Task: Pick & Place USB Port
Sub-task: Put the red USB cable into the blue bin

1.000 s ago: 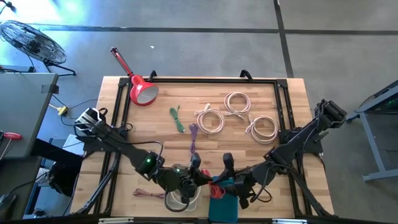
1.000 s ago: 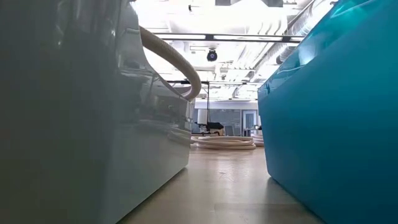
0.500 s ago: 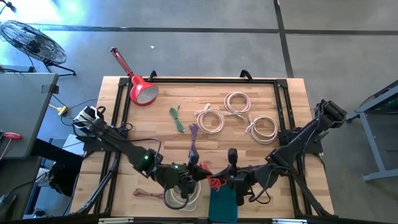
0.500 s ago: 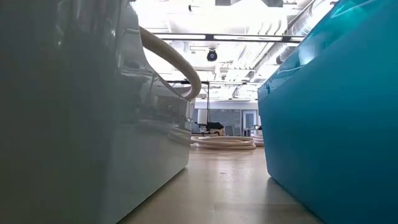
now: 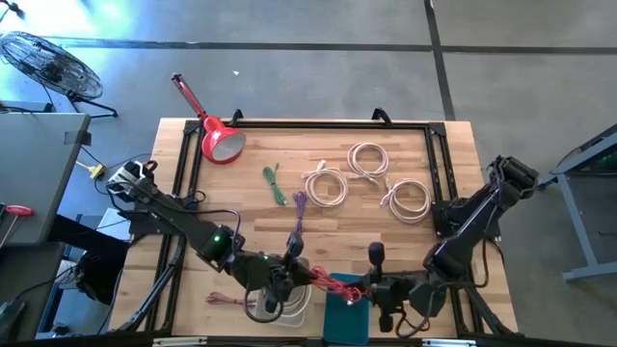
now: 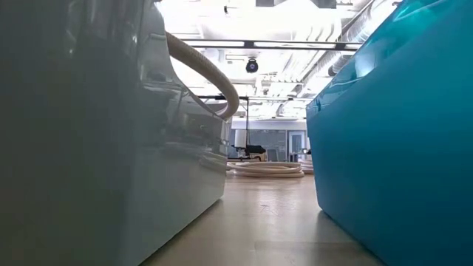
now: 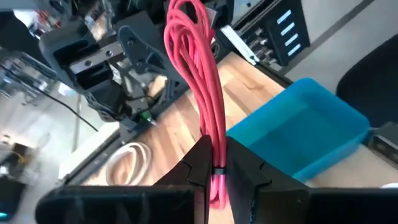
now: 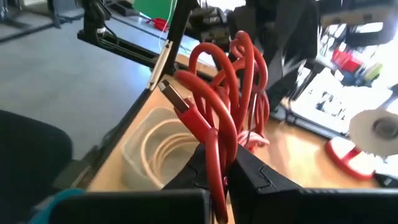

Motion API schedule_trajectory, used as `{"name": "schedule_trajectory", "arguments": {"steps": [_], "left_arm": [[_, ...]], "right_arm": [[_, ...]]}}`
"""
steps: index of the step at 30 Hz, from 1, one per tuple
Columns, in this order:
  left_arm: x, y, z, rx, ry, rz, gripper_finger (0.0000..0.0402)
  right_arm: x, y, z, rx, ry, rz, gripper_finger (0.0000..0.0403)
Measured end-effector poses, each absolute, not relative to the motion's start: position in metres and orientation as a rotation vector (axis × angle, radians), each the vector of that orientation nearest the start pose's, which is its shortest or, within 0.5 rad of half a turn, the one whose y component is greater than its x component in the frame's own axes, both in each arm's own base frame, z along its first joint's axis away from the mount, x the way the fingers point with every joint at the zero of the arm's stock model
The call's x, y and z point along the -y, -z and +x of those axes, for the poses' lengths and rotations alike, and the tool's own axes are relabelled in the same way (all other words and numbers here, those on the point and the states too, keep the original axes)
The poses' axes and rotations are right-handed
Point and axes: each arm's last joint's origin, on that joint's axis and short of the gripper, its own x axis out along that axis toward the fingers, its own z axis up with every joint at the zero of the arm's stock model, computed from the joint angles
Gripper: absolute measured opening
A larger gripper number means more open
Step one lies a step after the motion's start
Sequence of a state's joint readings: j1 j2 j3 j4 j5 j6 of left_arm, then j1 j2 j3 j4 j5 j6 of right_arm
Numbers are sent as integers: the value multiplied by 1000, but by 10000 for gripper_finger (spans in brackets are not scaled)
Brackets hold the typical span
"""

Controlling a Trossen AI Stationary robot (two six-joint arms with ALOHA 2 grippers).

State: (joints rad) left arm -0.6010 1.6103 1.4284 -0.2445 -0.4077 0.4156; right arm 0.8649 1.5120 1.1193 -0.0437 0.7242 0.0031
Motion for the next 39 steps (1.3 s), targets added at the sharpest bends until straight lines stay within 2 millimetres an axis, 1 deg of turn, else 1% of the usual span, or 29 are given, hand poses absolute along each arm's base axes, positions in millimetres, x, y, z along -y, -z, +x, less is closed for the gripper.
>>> {"name": "schedule_trajectory", "arguments": {"steps": [5, 9, 22, 26, 30, 35, 39], "left_arm": [[198, -342, 308, -361, 283, 594, 28], [198, -341, 308, -362, 287, 591, 29], [197, -342, 307, -367, 292, 609, 32], [198, -345, 304, -355, 290, 606, 56], [197, -343, 305, -366, 264, 615, 97], [195, -344, 306, -366, 212, 624, 144], [193, -344, 306, -373, 128, 642, 160]], "right_arm": [[-247, -285, 221, -360, -112, -243, 8], [-249, -284, 217, -366, -112, -239, 8], [-243, -282, 224, -379, -123, -290, 8], [-243, -276, 224, -421, -174, -316, 8], [-243, -281, 225, -398, -175, -298, 8], [-243, -281, 225, -399, -185, -296, 8], [-243, -280, 225, -417, -210, -254, 8]]}}
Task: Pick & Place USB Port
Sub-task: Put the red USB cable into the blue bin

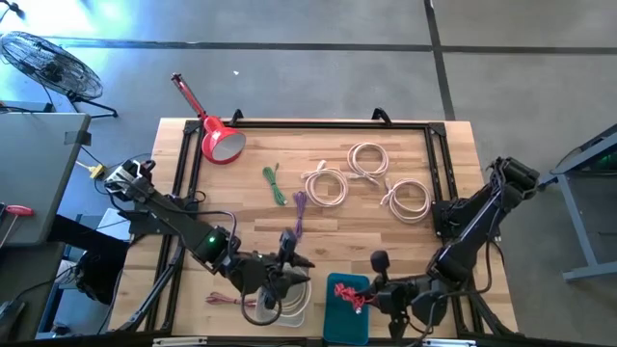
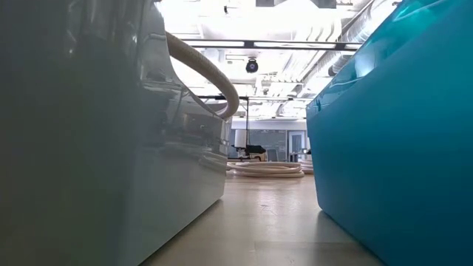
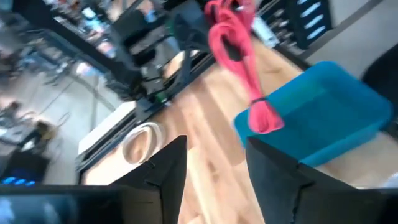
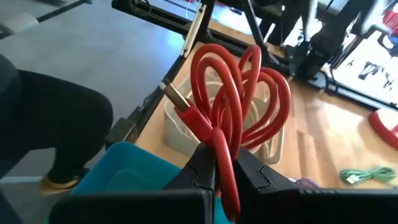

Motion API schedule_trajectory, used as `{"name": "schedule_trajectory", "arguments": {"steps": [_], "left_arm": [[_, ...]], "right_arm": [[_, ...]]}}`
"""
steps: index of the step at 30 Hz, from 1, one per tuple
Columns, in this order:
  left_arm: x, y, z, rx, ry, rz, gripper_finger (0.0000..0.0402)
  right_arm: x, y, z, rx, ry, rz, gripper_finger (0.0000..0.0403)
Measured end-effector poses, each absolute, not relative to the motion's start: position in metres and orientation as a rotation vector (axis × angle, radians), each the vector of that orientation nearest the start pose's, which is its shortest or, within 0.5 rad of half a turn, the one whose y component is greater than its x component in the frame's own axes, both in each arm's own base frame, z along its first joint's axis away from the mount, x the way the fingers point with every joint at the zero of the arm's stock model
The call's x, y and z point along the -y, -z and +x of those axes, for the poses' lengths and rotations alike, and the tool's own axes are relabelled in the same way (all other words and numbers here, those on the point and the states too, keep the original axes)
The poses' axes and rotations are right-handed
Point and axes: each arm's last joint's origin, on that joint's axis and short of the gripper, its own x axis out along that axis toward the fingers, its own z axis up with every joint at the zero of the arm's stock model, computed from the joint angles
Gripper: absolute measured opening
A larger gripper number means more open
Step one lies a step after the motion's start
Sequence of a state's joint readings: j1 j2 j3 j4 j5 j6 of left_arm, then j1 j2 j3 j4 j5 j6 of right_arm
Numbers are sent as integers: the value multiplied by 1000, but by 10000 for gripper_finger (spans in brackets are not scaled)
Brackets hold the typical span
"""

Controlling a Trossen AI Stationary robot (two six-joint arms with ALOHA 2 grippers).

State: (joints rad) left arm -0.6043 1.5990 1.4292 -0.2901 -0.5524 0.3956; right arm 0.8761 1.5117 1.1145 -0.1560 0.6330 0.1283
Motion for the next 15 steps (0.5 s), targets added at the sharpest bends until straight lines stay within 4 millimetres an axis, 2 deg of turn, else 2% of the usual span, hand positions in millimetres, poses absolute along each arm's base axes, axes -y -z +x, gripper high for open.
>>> {"name": "schedule_trajectory", "arguments": {"steps": [6, 15], "left_arm": [[190, -342, 306, -401, 65, 670, 162], [188, -337, 304, -452, 47, 710, 162]], "right_arm": [[-244, -275, 221, -493, -230, -156, 8], [-244, -264, 218, -607, -240, 139, 8]]}}
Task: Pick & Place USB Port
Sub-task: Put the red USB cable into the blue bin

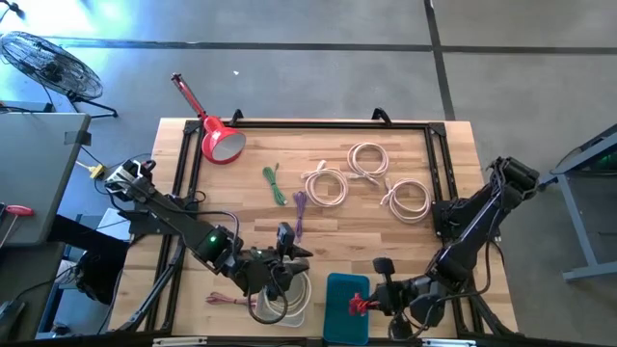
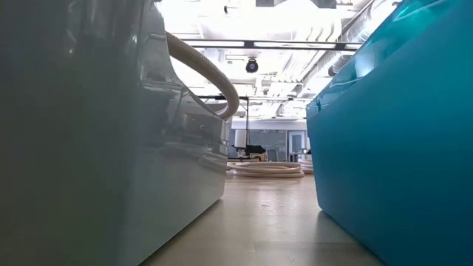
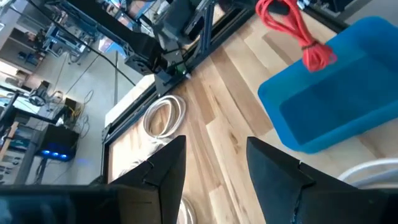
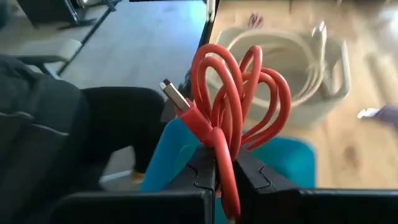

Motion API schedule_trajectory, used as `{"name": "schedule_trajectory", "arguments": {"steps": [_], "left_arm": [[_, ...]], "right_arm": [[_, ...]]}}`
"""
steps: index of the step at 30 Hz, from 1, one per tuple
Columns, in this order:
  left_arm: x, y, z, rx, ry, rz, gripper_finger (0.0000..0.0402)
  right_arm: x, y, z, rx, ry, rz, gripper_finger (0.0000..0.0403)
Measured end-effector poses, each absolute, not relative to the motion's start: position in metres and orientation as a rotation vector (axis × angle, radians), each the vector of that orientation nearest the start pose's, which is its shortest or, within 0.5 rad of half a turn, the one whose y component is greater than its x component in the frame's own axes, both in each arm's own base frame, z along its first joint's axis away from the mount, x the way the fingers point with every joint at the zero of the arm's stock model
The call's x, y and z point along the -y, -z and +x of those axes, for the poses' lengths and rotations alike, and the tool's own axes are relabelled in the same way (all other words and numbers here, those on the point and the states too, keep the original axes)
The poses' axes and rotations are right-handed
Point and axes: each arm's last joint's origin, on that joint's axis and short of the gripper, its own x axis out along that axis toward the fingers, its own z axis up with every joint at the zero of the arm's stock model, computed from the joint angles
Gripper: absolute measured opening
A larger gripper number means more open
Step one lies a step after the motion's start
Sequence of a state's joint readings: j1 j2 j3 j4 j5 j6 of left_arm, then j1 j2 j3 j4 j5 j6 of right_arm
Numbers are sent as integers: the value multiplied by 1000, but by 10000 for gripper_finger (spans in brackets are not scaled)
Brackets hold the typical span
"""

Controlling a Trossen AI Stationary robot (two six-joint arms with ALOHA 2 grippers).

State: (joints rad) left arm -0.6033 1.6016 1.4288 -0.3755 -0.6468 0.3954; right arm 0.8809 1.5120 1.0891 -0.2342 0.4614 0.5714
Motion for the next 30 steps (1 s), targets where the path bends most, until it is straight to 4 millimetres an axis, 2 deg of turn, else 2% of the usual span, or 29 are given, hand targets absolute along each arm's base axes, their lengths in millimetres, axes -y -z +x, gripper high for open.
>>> {"name": "schedule_trajectory", "arguments": {"steps": [8, 19, 30], "left_arm": [[188, -337, 304, -454, 47, 711, 162], [188, -336, 304, -465, 45, 719, 163], [186, -333, 303, -493, 8, 747, 163]], "right_arm": [[-236, -229, 215, -648, -235, 300, 10], [-226, -211, 217, -614, -259, 365, 8], [-239, -184, 227, -667, -401, 430, 8]]}}
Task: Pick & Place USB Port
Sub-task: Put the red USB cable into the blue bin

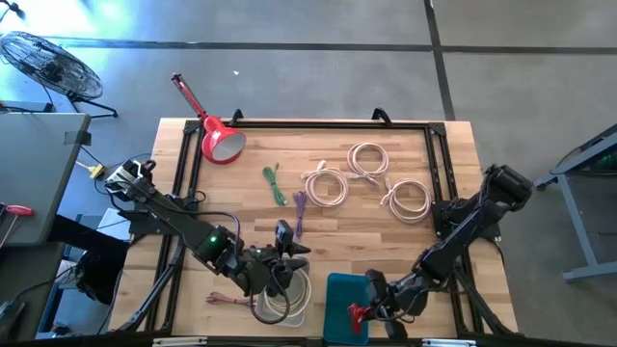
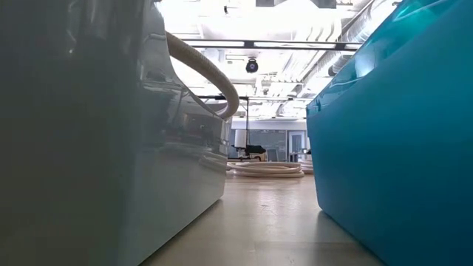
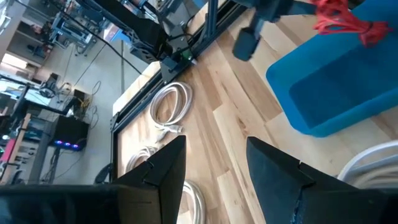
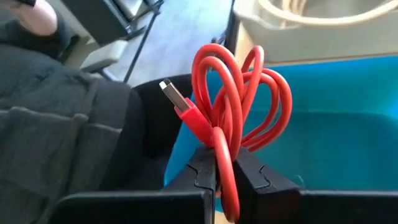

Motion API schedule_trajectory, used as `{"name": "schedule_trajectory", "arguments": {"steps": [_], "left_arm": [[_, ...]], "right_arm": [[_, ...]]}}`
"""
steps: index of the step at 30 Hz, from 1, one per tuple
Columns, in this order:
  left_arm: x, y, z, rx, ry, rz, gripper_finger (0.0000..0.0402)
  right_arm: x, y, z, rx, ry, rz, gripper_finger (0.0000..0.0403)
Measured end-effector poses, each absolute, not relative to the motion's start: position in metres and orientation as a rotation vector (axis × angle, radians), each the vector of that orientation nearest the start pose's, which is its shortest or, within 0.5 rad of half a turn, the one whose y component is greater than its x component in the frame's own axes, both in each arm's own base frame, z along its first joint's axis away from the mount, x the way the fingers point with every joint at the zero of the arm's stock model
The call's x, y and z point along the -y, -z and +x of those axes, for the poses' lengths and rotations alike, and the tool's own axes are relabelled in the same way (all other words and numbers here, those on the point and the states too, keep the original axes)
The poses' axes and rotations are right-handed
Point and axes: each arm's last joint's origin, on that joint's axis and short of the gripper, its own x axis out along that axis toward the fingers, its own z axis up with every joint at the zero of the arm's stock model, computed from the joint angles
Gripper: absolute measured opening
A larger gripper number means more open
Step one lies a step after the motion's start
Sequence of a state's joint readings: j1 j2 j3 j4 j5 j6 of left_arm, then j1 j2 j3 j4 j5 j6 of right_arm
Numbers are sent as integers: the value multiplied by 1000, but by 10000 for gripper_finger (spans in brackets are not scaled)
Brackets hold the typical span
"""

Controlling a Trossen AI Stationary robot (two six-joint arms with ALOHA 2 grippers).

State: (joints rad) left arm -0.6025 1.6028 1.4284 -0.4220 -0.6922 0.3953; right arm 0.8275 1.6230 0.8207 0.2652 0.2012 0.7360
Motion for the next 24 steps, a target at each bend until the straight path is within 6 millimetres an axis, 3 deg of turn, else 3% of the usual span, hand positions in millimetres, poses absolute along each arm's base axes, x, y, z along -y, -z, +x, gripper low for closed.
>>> {"name": "schedule_trajectory", "arguments": {"steps": [12, 24], "left_arm": [[186, -333, 303, -492, 8, 738, 163], [186, -333, 303, -492, 12, 735, 163]], "right_arm": [[-228, -172, 244, -712, -413, 425, 13], [-227, -171, 244, -719, -427, 408, 139]]}}
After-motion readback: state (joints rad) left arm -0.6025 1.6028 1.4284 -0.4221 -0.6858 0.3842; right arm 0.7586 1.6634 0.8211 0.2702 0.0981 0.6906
